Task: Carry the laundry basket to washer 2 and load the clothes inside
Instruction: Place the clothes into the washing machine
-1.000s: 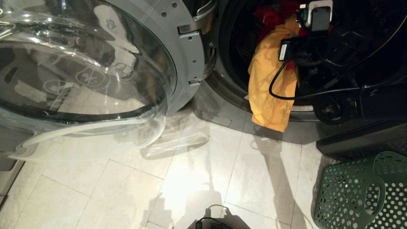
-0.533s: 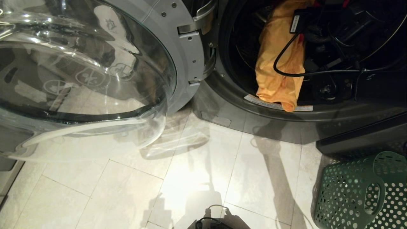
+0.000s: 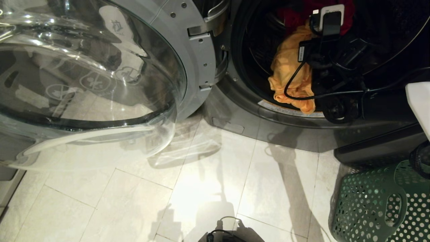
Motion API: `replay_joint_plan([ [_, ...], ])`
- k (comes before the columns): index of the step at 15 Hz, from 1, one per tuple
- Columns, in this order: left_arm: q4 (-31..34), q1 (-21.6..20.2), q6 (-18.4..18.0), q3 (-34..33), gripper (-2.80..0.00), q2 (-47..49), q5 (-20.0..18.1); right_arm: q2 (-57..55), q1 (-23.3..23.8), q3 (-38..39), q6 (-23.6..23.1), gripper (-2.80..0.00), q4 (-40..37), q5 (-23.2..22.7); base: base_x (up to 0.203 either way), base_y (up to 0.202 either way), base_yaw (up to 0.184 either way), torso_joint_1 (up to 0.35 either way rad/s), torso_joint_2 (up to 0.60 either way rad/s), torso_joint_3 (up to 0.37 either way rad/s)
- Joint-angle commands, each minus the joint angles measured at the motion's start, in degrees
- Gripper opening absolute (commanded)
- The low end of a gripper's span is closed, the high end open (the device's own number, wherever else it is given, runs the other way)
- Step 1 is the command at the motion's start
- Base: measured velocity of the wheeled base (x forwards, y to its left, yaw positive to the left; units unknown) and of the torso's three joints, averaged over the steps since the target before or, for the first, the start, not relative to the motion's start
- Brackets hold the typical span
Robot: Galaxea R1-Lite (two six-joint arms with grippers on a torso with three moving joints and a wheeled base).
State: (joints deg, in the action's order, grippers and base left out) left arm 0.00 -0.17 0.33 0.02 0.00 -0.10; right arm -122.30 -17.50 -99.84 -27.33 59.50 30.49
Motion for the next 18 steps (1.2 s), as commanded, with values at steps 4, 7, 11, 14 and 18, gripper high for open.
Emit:
replay_joint_plan([
  [4, 0.0, 0.0, 0.0, 0.0, -2.8, 0.1, 0.0, -0.2, 0.1, 0.3, -0.4, 0.0, 0.4, 0.0, 0.0, 0.0, 0.0, 0.0, 0.0, 0.0],
  [7, 0.0, 0.0, 0.0, 0.0, -2.8, 0.1, 0.0, 0.0, 0.2, 0.3, -1.1, 0.0, 0.4, 0.0, 0.0, 0.0, 0.0, 0.0, 0.0, 0.0],
  [11, 0.0, 0.0, 0.0, 0.0, -2.8, 0.1, 0.0, 0.3, 0.2, 0.3, -1.1, 0.0, 0.4, 0.2, 0.0, 0.0, 0.0, 0.0, 0.0, 0.0],
  [14, 0.0, 0.0, 0.0, 0.0, -2.8, 0.1, 0.0, 1.5, 0.2, 1.0, -1.0, 0.0, 0.2, 0.5, 0.0, 0.0, 0.0, 0.0, 0.0, 0.0],
  [18, 0.0, 0.0, 0.0, 0.0, -2.8, 0.1, 0.0, 12.8, -0.9, 14.7, 4.2, 0.0, -12.2, 1.7, 0.0, 0.0, 0.0, 0.0, 0.0, 0.0],
])
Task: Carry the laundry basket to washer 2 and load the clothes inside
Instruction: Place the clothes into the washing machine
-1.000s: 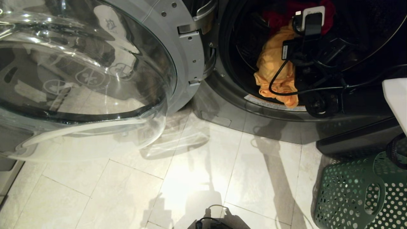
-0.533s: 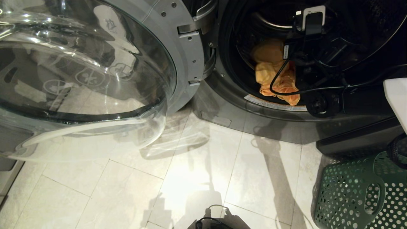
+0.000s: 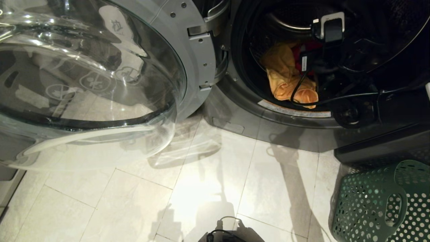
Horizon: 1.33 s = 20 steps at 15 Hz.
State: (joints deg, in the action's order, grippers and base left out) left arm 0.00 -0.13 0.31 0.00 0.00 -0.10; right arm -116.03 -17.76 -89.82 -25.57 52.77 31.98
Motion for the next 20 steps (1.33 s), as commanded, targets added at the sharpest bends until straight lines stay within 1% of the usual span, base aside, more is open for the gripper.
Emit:
replay_joint_plan([
  [1, 0.0, 0.0, 0.0, 0.0, -2.8, 0.1, 0.0, 9.7, -1.4, 7.2, 6.8, 0.0, -14.1, 0.2, 0.0, 0.0, 0.0, 0.0, 0.0, 0.0],
  [2, 0.0, 0.0, 0.0, 0.0, -2.8, 0.1, 0.0, 11.7, -2.0, 8.6, 11.3, 0.0, -21.8, 0.2, 0.0, 0.0, 0.0, 0.0, 0.0, 0.0],
  [3, 0.0, 0.0, 0.0, 0.0, -2.8, 0.1, 0.0, 13.0, -2.3, 9.5, 15.0, 0.0, -27.7, 0.2, 0.0, 0.0, 0.0, 0.0, 0.0, 0.0],
  [4, 0.0, 0.0, 0.0, 0.0, -2.8, 0.1, 0.0, 13.5, -2.6, 10.4, 16.8, 0.0, -30.9, 0.2, 0.0, 0.0, 0.0, 0.0, 0.0, 0.0],
  [5, 0.0, 0.0, 0.0, 0.0, -2.8, 0.1, 0.0, 13.3, -2.6, 11.6, 17.3, 0.0, -31.2, -0.2, 0.0, 0.0, 0.0, 0.0, 0.0, 0.0],
  [7, 0.0, 0.0, 0.0, 0.0, -2.8, 0.1, 0.0, 11.5, -2.6, 12.6, 17.5, 0.0, -31.0, -1.7, 0.0, 0.0, 0.0, 0.0, 0.0, 0.0],
  [10, 0.0, 0.0, 0.0, 0.0, -2.8, 0.1, 0.0, 7.4, -2.5, 12.1, 17.9, 0.0, -28.8, -2.7, 0.0, 0.0, 0.0, 0.0, 0.0, 0.0],
  [14, 0.0, 0.0, 0.0, 0.0, -2.8, 0.1, 0.0, 1.3, -1.4, 11.4, 17.6, 0.0, -20.5, -2.7, 0.0, 0.0, 0.0, 0.0, 0.0, 0.0],
  [17, 0.0, 0.0, 0.0, 0.0, -2.8, 0.1, 0.0, -2.6, 0.0, 9.4, 17.7, 0.0, -16.4, -2.5, 0.0, 0.0, 0.0, 0.0, 0.0, 0.0],
  [18, 0.0, 0.0, 0.0, 0.1, -2.8, 0.1, 0.0, -3.7, 0.3, 8.1, 17.6, -2.8, -15.4, -2.2, 0.0, 0.0, 0.0, 0.0, 0.0, 0.0],
  [20, 0.0, 0.0, 0.0, 0.0, -2.8, 0.1, 0.0, -4.4, 0.5, 7.0, 17.7, -2.8, -15.1, -2.0, 0.0, 0.0, 0.0, 0.0, 0.0, 0.0],
])
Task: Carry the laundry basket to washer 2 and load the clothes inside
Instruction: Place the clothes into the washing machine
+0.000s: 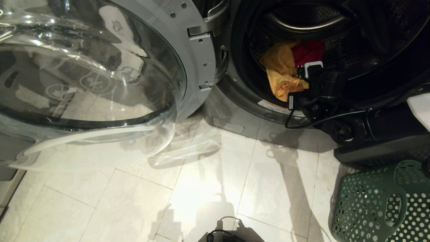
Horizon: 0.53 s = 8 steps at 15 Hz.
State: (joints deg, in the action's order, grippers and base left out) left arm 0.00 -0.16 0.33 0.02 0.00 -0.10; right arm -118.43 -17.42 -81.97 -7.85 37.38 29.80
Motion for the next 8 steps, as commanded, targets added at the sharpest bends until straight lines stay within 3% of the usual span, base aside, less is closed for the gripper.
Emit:
replay_joint_plan([
  [1, 0.0, 0.0, 0.0, 0.0, -2.8, 0.1, 0.0, -2.1, 0.2, -1.3, -0.1, -2.8, 0.3, 0.2, 0.0, 0.0, 0.0, 0.0, 0.0, 0.0],
  [5, 0.0, 0.0, 0.0, 0.0, -2.8, 0.1, 0.0, -3.7, 0.5, -4.8, -0.1, -2.8, 0.3, 0.5, 0.0, 0.0, 0.0, 0.0, 0.0, 0.0],
  [8, 0.0, 0.0, 0.0, 0.0, -2.8, 0.1, 0.0, -7.8, 1.1, -14.4, -0.4, -2.8, 1.8, 2.8, 0.0, 0.0, 0.0, 0.0, 0.0, 0.0],
])
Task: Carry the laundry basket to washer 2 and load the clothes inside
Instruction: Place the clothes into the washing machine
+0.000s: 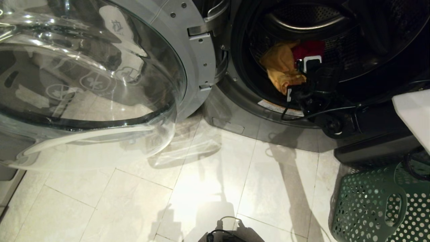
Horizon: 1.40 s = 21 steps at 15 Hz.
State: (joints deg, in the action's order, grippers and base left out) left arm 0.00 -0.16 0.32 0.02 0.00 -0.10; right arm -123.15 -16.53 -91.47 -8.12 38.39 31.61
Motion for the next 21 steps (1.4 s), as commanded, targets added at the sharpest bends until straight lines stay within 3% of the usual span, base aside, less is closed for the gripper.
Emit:
replay_joint_plan([
  [1, 0.0, 0.0, 0.0, 0.0, -2.8, 0.1, 0.0, -5.1, 0.3, -9.9, -0.5, -2.8, 1.5, 2.4, 0.0, 0.0, 0.0, 0.0, 0.0, 0.0],
  [4, 0.0, 0.0, 0.0, 0.1, -2.8, 0.1, 0.0, -10.4, 1.9, -21.3, -5.2, -2.8, 4.4, 4.5, 0.0, 0.0, 0.0, 0.0, 0.0, 0.0],
  [7, 0.0, 0.0, 0.0, 0.0, -2.8, 0.1, 0.0, -12.2, 4.1, -20.9, -14.4, -2.8, 16.0, 3.5, 0.0, 0.0, 0.0, 0.0, 0.0, 0.0],
  [10, 0.0, 0.0, 0.0, 0.1, -2.8, 0.1, 0.0, -11.9, 4.7, -20.9, -17.4, -2.8, 22.8, 3.2, 0.0, 0.0, 0.0, 0.0, 0.0, 0.0],
  [11, 0.0, 0.0, 0.0, 0.0, -2.8, 0.1, 0.0, -11.9, 4.8, -20.9, -17.6, 0.0, 23.0, 3.2, 0.0, 0.0, 0.0, 0.0, 0.0, 0.0],
  [21, 0.0, 0.0, 0.0, 0.0, -2.8, 0.1, 0.0, -7.3, 4.5, -19.0, -17.4, 0.0, 21.7, 1.9, 0.0, 0.0, 0.0, 0.0, 0.0, 0.0],
])
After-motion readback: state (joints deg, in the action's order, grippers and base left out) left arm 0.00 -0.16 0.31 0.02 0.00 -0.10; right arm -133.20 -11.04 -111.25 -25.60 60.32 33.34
